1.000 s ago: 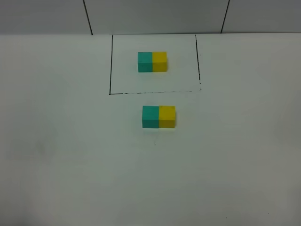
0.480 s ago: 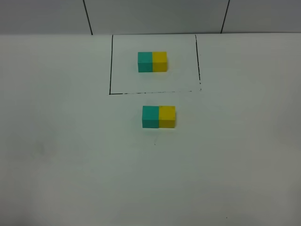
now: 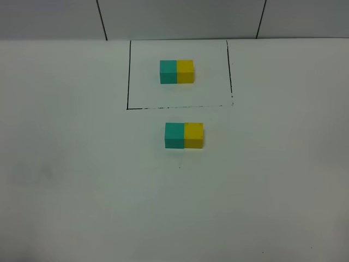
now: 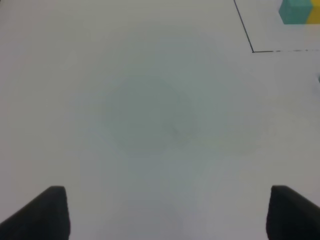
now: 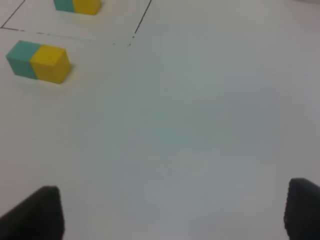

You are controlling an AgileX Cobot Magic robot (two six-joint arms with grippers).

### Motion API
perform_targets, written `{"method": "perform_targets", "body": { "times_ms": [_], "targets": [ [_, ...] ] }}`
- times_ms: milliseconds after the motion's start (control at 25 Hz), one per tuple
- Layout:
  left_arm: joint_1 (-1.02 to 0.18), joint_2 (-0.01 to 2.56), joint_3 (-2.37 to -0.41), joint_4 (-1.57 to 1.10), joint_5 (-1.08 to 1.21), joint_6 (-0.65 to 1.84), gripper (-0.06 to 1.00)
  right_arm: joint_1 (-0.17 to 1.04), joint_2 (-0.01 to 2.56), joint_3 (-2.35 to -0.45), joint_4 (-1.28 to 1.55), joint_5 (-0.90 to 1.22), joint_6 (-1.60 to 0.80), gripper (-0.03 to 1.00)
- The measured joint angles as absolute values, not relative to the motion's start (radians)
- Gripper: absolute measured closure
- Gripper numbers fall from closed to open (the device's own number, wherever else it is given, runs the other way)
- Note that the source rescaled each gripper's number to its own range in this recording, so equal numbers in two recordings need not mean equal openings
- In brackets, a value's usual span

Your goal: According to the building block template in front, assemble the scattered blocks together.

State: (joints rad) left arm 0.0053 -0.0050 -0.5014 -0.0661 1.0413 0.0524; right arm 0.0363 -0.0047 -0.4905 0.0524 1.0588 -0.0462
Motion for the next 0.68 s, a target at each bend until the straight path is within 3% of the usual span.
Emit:
{"method": "perform_targets", "body": {
  "times_ms": [680],
  "targets": [
    [0.005, -0.005, -0.501, -0.066, 1.041, 0.052, 0.13, 0.036, -0.005, -0.491, 0.052, 1.059, -0.044, 0.17]
  ]
}}
